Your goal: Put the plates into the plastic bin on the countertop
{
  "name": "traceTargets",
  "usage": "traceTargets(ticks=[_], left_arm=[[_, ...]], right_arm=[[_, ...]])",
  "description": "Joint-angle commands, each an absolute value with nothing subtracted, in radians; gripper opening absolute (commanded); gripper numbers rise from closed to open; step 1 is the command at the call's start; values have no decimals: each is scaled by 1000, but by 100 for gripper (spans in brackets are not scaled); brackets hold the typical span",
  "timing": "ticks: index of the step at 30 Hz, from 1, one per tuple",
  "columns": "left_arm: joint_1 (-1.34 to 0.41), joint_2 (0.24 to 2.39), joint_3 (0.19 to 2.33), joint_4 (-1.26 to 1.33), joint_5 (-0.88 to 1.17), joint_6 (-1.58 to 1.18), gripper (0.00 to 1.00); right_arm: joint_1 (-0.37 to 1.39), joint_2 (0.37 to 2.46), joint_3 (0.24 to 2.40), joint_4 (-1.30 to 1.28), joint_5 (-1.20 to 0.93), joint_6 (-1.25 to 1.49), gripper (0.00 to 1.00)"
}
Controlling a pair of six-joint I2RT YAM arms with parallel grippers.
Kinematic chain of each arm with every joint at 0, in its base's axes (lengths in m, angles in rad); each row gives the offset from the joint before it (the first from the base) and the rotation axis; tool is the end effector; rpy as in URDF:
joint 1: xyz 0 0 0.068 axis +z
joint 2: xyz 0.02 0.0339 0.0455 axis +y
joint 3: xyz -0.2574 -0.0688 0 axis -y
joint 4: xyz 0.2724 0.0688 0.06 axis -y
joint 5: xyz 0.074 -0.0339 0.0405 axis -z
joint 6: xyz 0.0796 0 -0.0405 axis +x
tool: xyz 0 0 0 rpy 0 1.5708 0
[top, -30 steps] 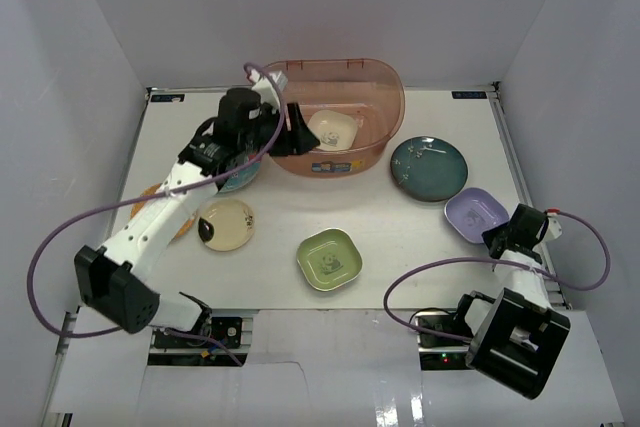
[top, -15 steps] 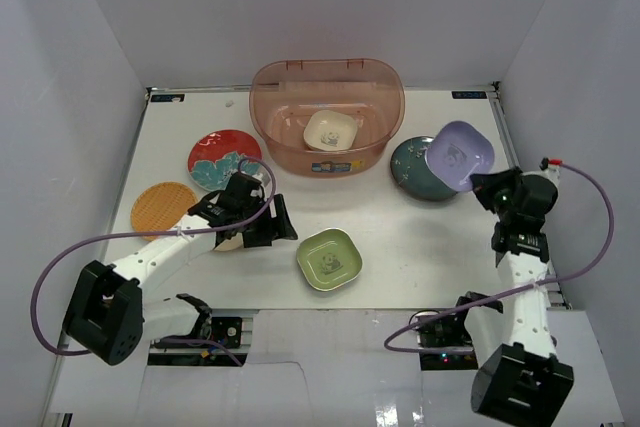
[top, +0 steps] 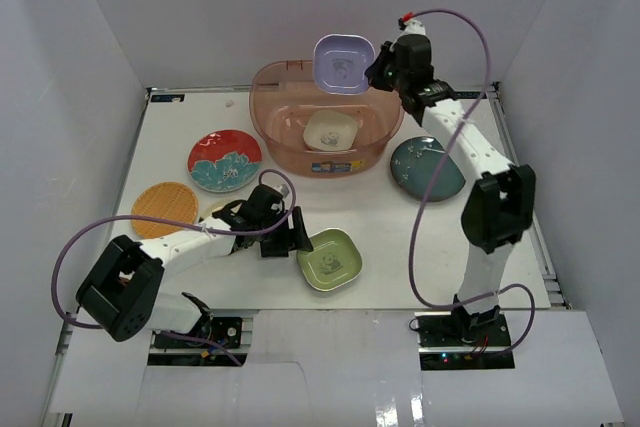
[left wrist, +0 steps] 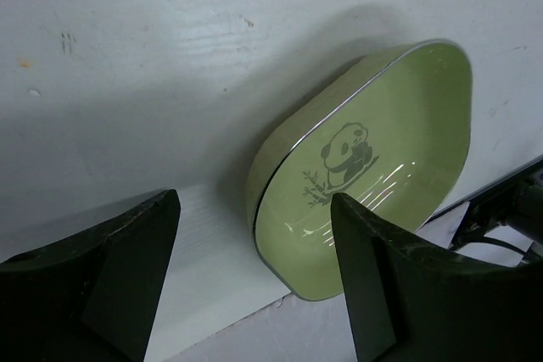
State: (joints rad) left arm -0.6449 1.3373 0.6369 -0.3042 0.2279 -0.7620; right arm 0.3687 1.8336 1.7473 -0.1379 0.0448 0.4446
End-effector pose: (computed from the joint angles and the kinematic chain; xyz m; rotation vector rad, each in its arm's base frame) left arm 0.2199 -0.1879 0.1063 -0.0696 2.7552 -0.7588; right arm 0.4799 0.1816 0.3642 0.1020 1.8247 0.5389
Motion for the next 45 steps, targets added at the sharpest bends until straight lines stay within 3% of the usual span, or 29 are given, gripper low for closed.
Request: traceTargets(ticks=[1,9,12,16,17,18,20,26,28,29,30,33,35,37,39,42,45], left_arm=[[-680,1327,615,-285,176,-788,82],[-745,1382,598,-285,138,-836,80],[-753,1393,603,-285,107,-836,72],[-755,1396,604,-285,81,-833,40],[-755,1394,604,-287,74,-833,26],[-755,1391,604,-290,71,-830,18],[-755,1370,606,-299,54,-824,1],[-755,1264,676,-373,-26,-787,0],[-753,1229,730,-411,-52,-761,0],[-753,1224,803,-428,-63,-738,0],[-752,1223,843,-454,-74,-724,0],[-739,1244,1010,-483,-77,-672,0],[-726,1276,1089,-492,-75,-652,0],[-697,1302,1196,-502,-68,-617,0],[-640,1360,1315,-531,-54,-579,0],[-522,1462,1431,-537,78,-563,0],[-471,1650,1682,-613,92,-512,0]], right_arm=[[390,2011,1943,-313,211,423,8],[419,2146,1936,-250,247,584,8],[446,2137,1884,-232,268,597,10],[463,2114,1824,-216,298,614,19],[462,2112,1816,-213,302,614,24],[462,2112,1813,-213,296,614,30],[465,2112,1810,-225,295,614,34],[468,2062,1789,-209,239,595,51],[468,2034,1796,-207,218,577,69],[468,2017,1802,-203,209,565,71],[469,1976,1801,-201,195,536,79],[466,1864,1767,-190,193,458,80],[460,1751,1720,-184,216,420,79],[434,1668,1607,-170,244,391,47],[404,1533,1502,-158,235,387,8],[342,1343,1243,-101,212,373,8],[302,1175,988,-26,187,393,8]])
